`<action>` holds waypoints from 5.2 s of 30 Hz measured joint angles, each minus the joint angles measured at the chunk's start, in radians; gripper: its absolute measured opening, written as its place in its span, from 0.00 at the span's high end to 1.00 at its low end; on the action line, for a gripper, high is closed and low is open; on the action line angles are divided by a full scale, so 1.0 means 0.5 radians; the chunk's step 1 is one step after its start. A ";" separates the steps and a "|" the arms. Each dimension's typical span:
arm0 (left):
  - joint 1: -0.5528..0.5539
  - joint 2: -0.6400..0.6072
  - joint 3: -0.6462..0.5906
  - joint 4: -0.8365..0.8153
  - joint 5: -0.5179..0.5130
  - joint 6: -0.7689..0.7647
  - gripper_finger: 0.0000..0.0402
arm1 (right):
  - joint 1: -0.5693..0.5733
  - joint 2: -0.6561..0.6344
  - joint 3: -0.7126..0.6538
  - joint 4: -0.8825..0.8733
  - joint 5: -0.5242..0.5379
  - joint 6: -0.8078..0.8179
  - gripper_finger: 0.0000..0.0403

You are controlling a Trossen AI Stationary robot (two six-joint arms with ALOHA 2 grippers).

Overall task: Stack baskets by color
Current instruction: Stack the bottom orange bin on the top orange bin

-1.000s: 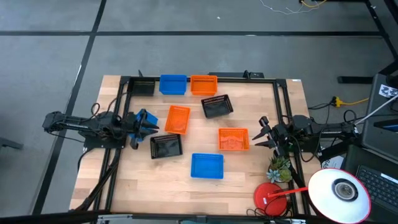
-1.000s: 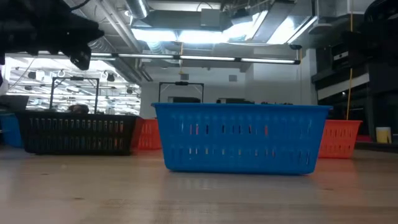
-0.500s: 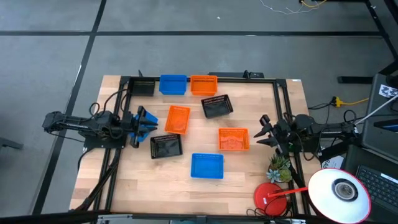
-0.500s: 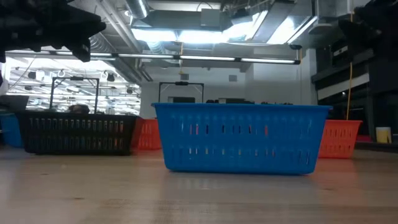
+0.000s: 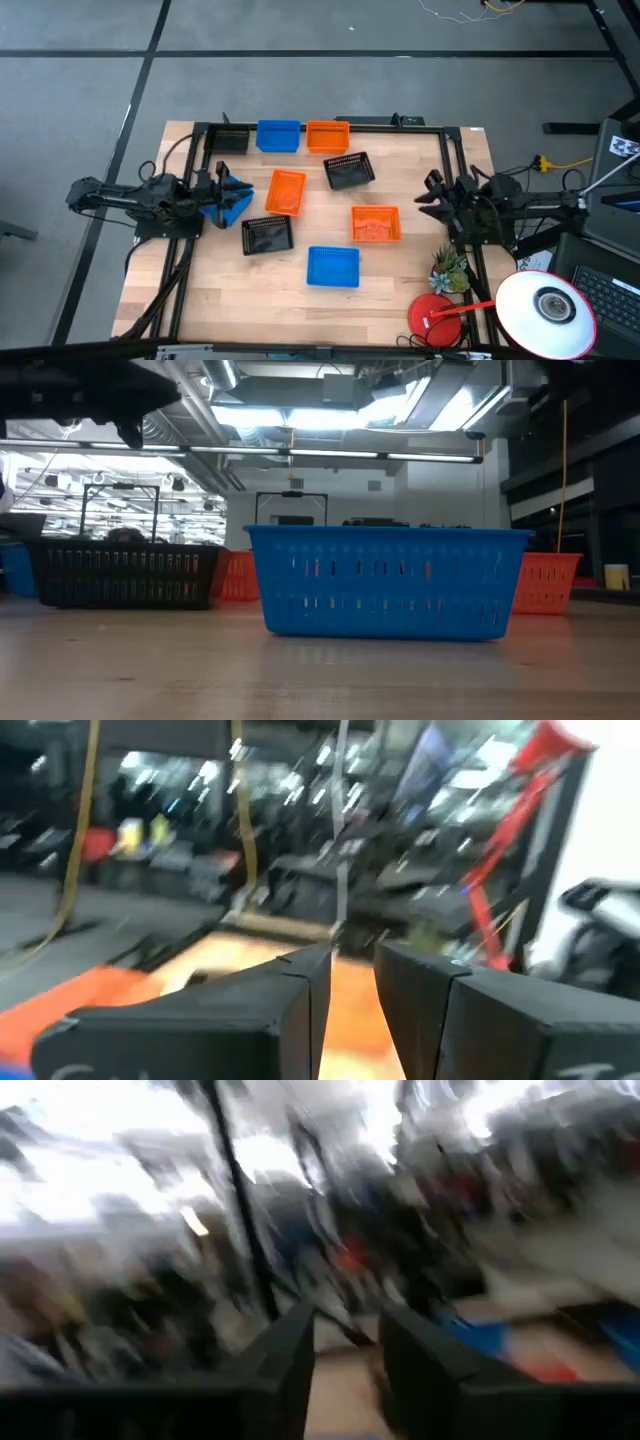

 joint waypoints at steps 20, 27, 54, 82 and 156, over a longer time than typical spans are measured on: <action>0.288 0.835 0.380 -0.226 -0.189 -0.365 0.82 | -0.405 1.887 1.338 -2.230 0.170 -0.313 0.71; 0.341 0.892 0.380 -0.147 -0.184 -0.352 0.82 | -0.416 2.267 1.338 -1.968 0.146 -0.682 0.71; 0.346 0.891 0.378 -0.154 -0.185 -0.348 0.82 | -0.301 2.811 1.340 -1.661 0.160 -0.957 0.97; 0.345 0.891 0.377 -0.184 -0.186 -0.348 0.82 | -1.151 2.935 2.579 -1.068 0.318 -1.855 1.00; 0.345 0.892 0.377 -0.311 -0.186 -0.350 0.82 | -1.241 3.952 2.985 -0.851 1.169 -2.160 0.67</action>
